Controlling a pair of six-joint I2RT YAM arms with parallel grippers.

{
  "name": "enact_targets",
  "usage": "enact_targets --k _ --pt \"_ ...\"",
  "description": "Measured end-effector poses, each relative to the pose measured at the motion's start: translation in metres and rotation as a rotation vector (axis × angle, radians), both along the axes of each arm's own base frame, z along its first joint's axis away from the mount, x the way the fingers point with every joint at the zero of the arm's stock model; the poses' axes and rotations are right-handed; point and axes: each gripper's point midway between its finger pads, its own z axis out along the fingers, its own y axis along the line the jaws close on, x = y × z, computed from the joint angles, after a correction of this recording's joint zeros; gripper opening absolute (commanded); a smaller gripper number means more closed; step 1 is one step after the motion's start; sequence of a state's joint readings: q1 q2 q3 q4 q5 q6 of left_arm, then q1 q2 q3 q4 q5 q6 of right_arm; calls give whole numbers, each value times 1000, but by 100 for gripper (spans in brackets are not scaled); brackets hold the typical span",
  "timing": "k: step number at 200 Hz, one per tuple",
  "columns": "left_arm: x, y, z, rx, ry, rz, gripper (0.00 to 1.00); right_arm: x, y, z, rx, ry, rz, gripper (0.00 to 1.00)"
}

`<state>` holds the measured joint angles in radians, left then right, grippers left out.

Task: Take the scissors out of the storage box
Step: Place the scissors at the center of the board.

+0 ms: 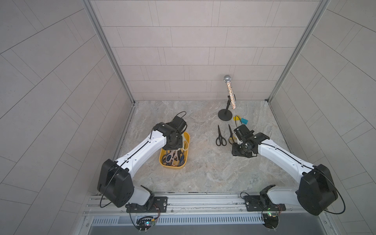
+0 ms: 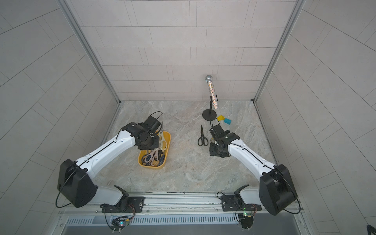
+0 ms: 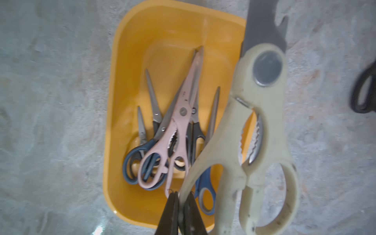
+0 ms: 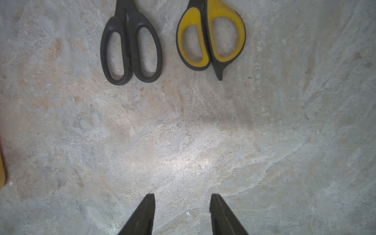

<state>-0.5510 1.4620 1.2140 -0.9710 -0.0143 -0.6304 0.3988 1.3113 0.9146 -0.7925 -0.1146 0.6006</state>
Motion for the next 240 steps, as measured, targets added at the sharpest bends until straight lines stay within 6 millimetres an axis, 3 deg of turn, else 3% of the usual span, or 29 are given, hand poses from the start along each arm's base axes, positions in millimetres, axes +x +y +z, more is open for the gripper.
enact_targets --k 63,96,128,154,212,226,240 --pt "45 -90 -11 -157 -39 0 0 -2 -13 -4 16 16 -27 49" --pt "64 -125 -39 -199 -2 14 0 -5 -16 -5 23 22 -36 49" --pt "70 -133 -86 -160 75 37 0 -5 -18 -4 24 19 -37 49" --pt "73 -137 -108 -136 112 38 0 -4 -21 -4 25 17 -41 49" --pt "79 -150 -118 -132 122 7 1 -8 -24 -10 22 35 -46 49" --pt "79 -151 -119 -132 125 4 8 -8 -24 -10 25 35 -46 49" --pt "79 -153 -119 -134 128 -5 21 -8 -24 -10 26 35 -48 49"
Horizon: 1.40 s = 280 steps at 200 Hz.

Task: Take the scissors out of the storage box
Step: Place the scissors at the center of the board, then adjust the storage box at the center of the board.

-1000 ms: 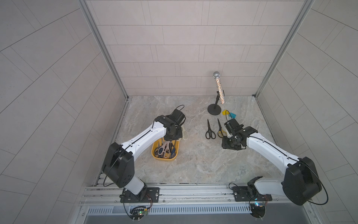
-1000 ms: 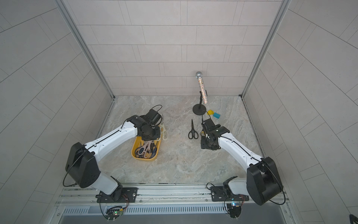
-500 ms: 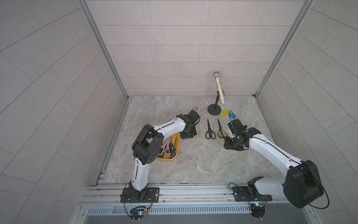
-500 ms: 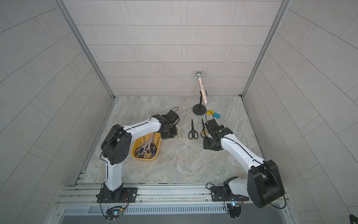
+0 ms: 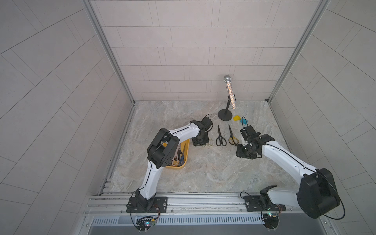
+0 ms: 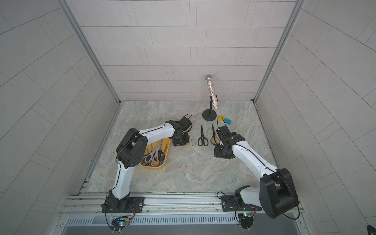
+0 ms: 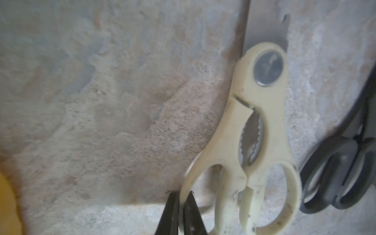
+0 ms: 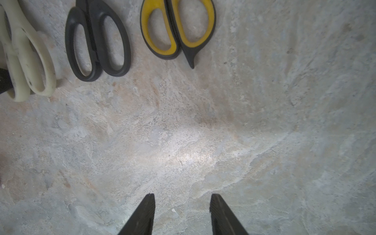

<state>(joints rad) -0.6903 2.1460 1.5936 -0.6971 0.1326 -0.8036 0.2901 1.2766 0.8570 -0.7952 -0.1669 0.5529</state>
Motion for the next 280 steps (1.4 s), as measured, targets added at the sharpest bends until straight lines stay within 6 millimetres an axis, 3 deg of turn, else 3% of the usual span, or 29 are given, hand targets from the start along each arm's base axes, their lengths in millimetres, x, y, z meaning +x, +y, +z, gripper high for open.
enact_targets --k 28,66,86,106,130,147,163,181,197,214,235,280 --pt "1 -4 2 -15 -3 -17 36 0 2 0 16 1 4 49" --pt "1 -5 6 -12 1 -29 37 -1 12 0 72 14 22 49" --pt "3 -2 17 0 -25 -55 37 -1 16 -1 86 20 28 48" --pt "6 4 49 3 -92 -102 37 -1 18 -1 88 29 33 48" --pt "14 19 113 -18 -243 -156 36 4 27 2 90 24 45 48" --pt "16 48 154 -20 -348 -166 36 7 35 3 96 16 52 49" --pt "19 86 173 -1 -399 -138 36 8 42 1 101 18 55 49" --pt "19 138 165 51 -387 -74 36 9 49 -2 101 26 62 49" --pt "14 183 138 101 -315 -6 35 13 56 -3 99 34 70 49" --pt "6 218 107 141 -227 52 35 19 62 -3 98 36 80 49" --pt "1 234 85 166 -156 65 35 27 69 0 95 34 93 49" --pt "0 237 58 209 -83 2 35 32 71 8 74 21 110 49"
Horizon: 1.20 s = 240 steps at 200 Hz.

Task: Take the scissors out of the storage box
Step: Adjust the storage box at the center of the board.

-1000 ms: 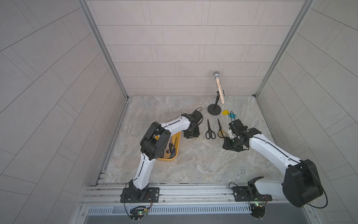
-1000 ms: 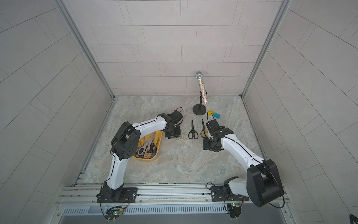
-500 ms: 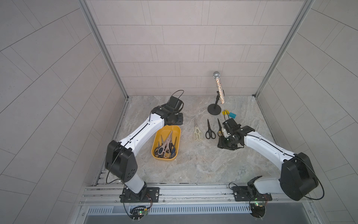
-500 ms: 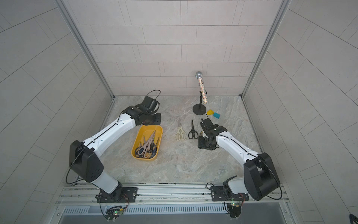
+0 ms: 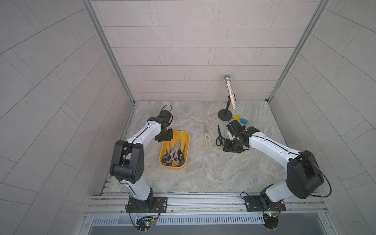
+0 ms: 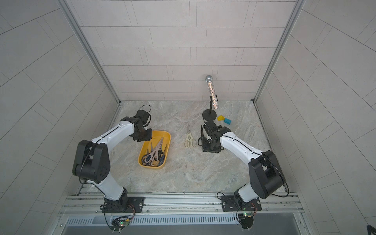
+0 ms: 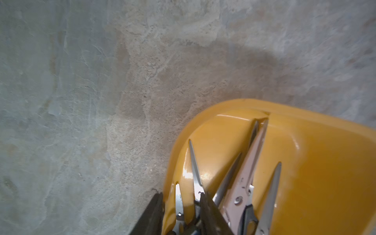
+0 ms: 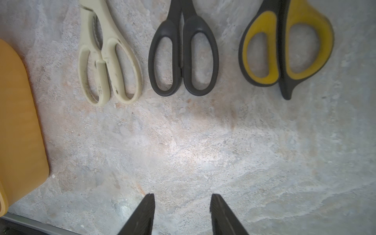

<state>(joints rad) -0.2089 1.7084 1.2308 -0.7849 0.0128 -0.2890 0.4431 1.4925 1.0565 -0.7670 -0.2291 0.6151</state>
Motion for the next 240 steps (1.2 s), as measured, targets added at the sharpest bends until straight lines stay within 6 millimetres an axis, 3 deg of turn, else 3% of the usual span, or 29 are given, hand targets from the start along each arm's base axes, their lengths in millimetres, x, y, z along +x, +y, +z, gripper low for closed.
enact_targets --k 42,90,139,152,171,185,207,240 --pt "-1 9 -15 70 57 -32 32 2 -2 3 -25 5 12 49" --pt "-4 26 -17 114 70 -6 5 3 -2 -2 -39 16 13 49" --pt "-15 59 -12 144 47 92 5 2 -1 -6 -46 28 23 49" --pt "-17 71 -10 158 42 122 9 2 -1 -9 -52 37 28 49" --pt "-18 89 -7 187 36 164 37 2 -2 -11 -60 47 36 49" --pt "-19 100 -6 210 35 195 45 2 -1 -10 -61 46 41 49" --pt "-20 108 -3 215 41 222 47 3 0 -7 -60 40 45 49" --pt "-13 99 14 155 9 213 46 3 0 -7 -62 38 56 49"
